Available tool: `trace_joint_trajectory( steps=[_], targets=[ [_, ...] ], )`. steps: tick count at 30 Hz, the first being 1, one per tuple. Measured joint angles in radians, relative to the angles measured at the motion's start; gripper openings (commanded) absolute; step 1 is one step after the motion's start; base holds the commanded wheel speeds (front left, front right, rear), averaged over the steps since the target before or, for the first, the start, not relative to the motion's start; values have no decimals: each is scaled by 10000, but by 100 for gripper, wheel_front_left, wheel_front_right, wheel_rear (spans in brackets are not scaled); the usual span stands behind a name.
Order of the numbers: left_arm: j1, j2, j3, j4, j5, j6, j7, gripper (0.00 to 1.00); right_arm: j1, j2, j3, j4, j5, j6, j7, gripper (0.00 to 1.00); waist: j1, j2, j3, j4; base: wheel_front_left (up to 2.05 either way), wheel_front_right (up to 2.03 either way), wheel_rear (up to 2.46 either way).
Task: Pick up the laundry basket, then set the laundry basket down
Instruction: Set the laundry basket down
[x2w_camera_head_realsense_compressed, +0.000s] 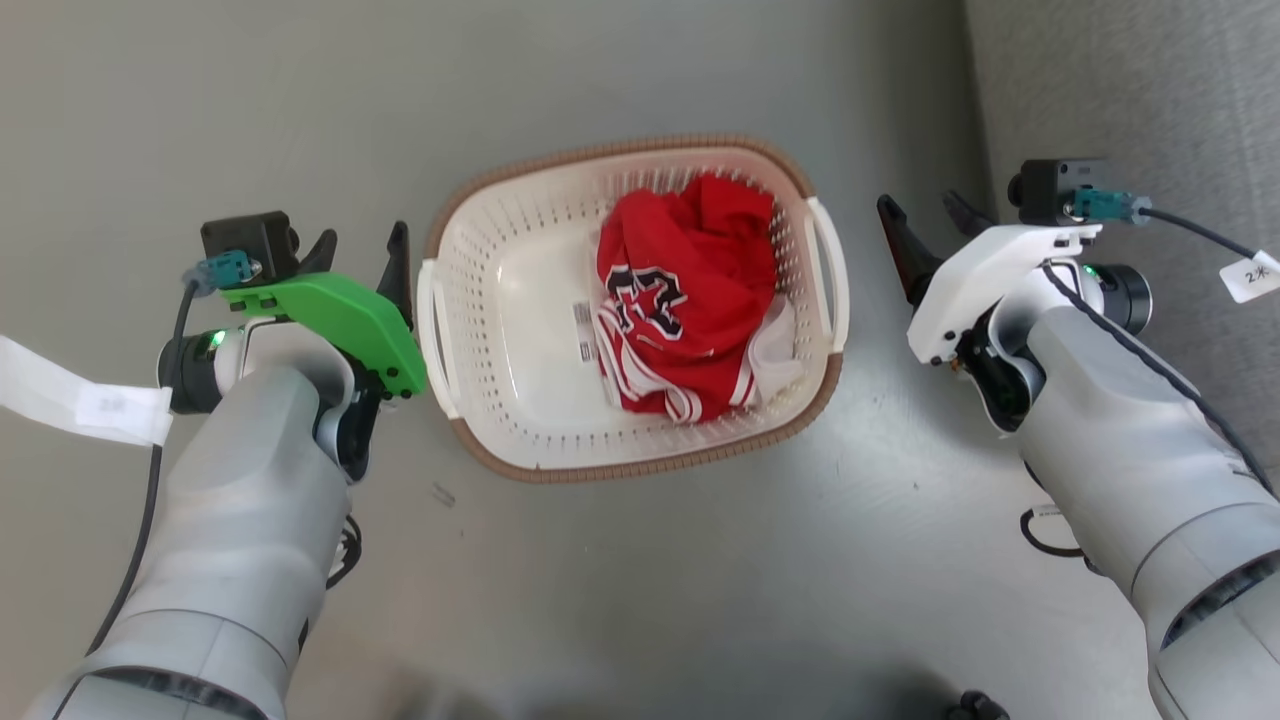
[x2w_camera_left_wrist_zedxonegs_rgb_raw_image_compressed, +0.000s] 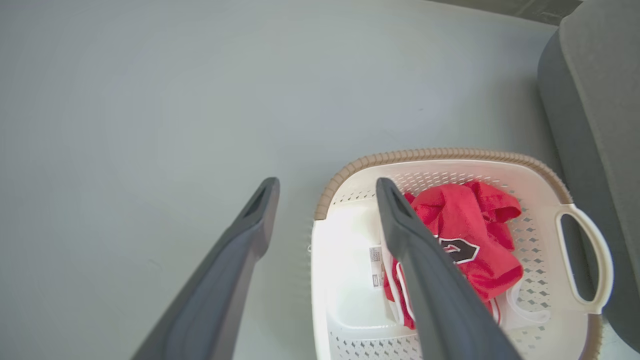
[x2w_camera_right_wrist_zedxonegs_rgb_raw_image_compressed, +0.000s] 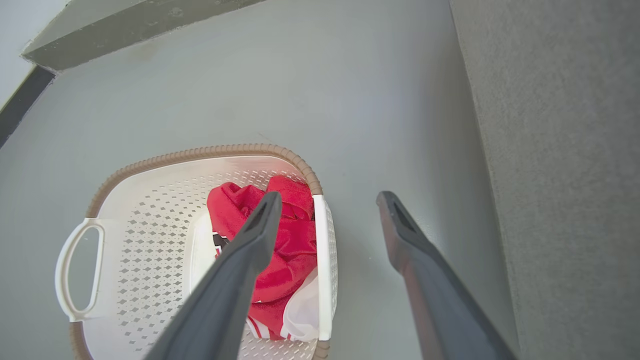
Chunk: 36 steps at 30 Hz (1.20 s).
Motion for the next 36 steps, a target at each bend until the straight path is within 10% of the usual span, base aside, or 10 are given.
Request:
trace_joint_trajectory(
  steps=[36],
  targets=[
    [4027, 823, 2023, -5923, 2414, 1595, 0, 100, 3108, -759, -2700, -5384, -2378, -1513, -13, 100, -1, 0, -4553, -340, 0, 0, 0]
  ],
)
